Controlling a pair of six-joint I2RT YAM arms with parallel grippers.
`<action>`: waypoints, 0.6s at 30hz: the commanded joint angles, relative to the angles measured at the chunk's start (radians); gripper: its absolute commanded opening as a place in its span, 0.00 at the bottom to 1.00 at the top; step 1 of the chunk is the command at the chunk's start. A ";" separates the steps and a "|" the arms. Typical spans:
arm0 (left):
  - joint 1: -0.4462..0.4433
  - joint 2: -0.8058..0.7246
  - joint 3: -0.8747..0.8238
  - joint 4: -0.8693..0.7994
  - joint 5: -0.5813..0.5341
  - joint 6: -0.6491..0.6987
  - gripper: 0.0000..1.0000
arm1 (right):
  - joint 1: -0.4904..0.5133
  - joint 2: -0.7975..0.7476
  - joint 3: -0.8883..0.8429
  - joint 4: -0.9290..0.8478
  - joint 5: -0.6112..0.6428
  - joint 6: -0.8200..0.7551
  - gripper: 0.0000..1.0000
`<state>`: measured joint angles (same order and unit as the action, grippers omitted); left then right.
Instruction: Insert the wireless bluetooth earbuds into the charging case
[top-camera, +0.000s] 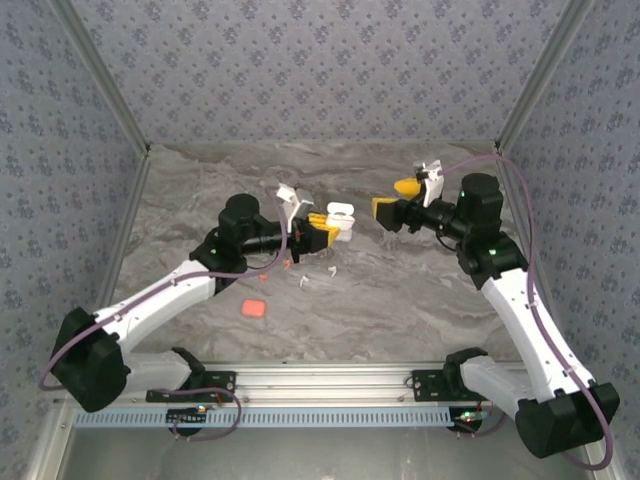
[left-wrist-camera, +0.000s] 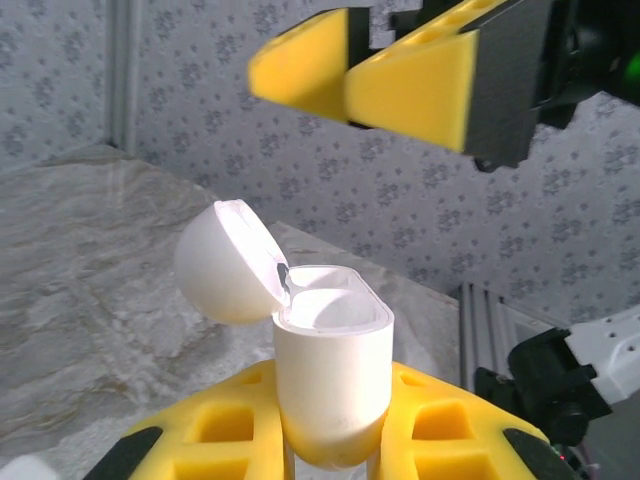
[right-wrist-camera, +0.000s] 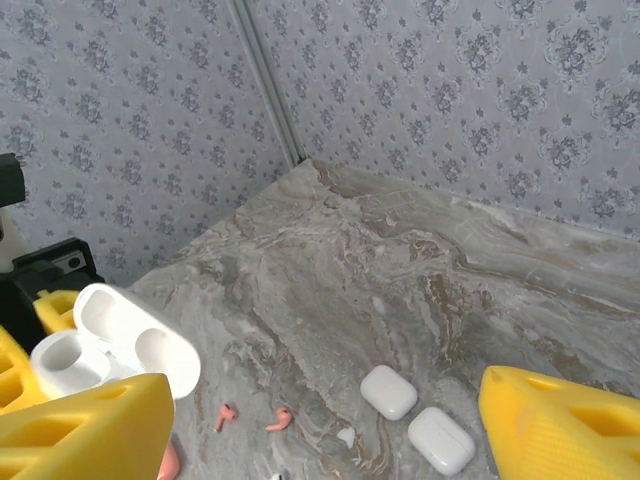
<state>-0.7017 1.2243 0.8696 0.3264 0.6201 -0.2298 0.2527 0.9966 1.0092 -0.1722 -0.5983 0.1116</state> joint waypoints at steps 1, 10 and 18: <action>-0.005 -0.075 -0.020 -0.063 -0.118 0.084 0.07 | -0.001 0.001 0.017 -0.147 0.011 0.012 0.76; -0.005 -0.328 -0.098 -0.219 -0.300 0.197 0.05 | 0.185 0.147 -0.077 -0.188 0.210 0.059 0.67; -0.005 -0.465 -0.146 -0.214 -0.309 0.215 0.04 | 0.329 0.452 -0.030 -0.091 0.160 0.104 0.53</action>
<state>-0.7017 0.7906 0.7326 0.1127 0.3271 -0.0414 0.5529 1.3777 0.9413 -0.2955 -0.4088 0.2012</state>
